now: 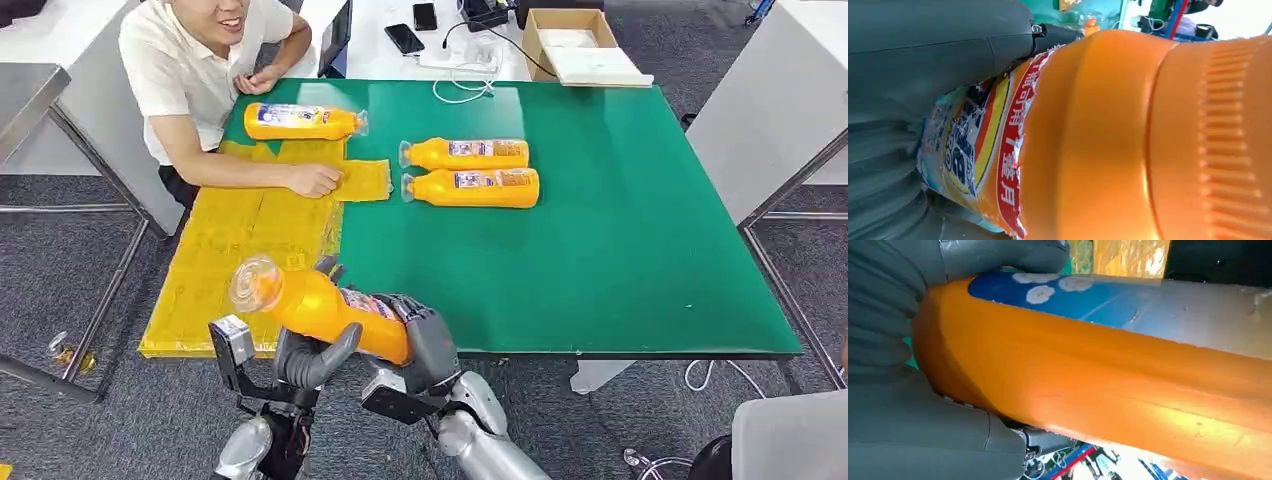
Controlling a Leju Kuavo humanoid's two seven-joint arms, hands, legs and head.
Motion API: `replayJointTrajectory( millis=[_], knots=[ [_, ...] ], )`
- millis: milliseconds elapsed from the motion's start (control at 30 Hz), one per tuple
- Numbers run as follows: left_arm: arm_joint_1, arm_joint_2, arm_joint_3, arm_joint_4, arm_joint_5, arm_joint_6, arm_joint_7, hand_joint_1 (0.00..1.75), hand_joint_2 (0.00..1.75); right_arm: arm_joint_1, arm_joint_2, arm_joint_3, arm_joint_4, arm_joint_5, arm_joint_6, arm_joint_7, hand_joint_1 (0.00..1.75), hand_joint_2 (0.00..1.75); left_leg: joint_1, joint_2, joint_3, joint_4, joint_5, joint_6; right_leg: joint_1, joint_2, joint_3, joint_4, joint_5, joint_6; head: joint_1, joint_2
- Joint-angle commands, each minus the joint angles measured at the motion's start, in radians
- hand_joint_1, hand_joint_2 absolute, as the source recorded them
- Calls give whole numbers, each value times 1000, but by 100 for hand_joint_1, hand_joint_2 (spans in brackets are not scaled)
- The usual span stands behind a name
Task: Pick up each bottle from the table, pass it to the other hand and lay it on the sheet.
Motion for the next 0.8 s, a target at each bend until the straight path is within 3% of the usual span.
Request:
replayJointTrajectory(
  millis=[33, 67, 100, 133, 267, 300, 567, 633, 800],
  knots=[
    [-50, 24, -53, 104, -12, -7, 15, 175, 175, -29, 18, 87, 47, 20, -8, -5, 133, 175, -1, 1, 6, -2, -1, -1, 0, 0, 6, -1, -2, -2, 0, 0],
    [-48, 24, -51, 100, -12, -7, 15, 175, 175, -26, 19, 89, 42, 16, -5, -8, 105, 175, -1, 1, 3, -1, -1, 0, 0, 0, 3, 0, -1, -1, 0, 0],
    [-45, 25, -49, 93, -11, -9, 15, 175, 175, -21, 21, 90, 34, 7, -2, -12, 12, 175, 0, 1, 3, -1, -1, 0, 0, 0, 3, 0, -1, -1, 0, 0],
    [-45, 25, -47, 88, -9, -12, 14, 175, 175, -16, 22, 89, 25, -3, -4, -23, 0, 175, -1, 2, 7, -2, -2, -1, 0, 1, 6, 0, -2, -2, 0, 0],
    [-45, 31, -45, 59, 9, -33, 6, 175, 175, -4, 26, 109, 13, -19, 0, -62, 0, 175, 0, 1, 4, -1, -1, -1, 0, 0, 3, 0, -1, -1, 0, 0],
    [-45, 34, -46, 47, 13, -38, 2, 175, 175, -2, 26, 112, 15, -26, 0, -69, 0, 0, -1, 1, 6, -1, -2, -1, -1, 0, 5, 0, -2, -2, 0, 0],
    [-85, 31, -49, 64, -2, -25, -3, 175, 175, 14, 3, 121, -2, -54, -51, -79, 0, 0, 0, 0, 2, -1, 0, 0, 0, -1, 1, 0, -1, -1, 0, 0],
    [-114, 33, -43, 88, -152, 102, -82, 175, 175, 20, -13, 137, -42, -108, -65, -79, 0, 0, 0, -2, 2, -1, 0, 0, 0, -3, 2, 0, -1, -1, 0, 0],
    [-99, 61, -9, 56, -224, 141, -91, 175, 175, 30, -9, 136, -60, -123, -114, -79, 0, 0, 0, 1, 2, -1, 0, 0, 0, 0, 2, -1, 0, -1, 0, 0]
  ],
)
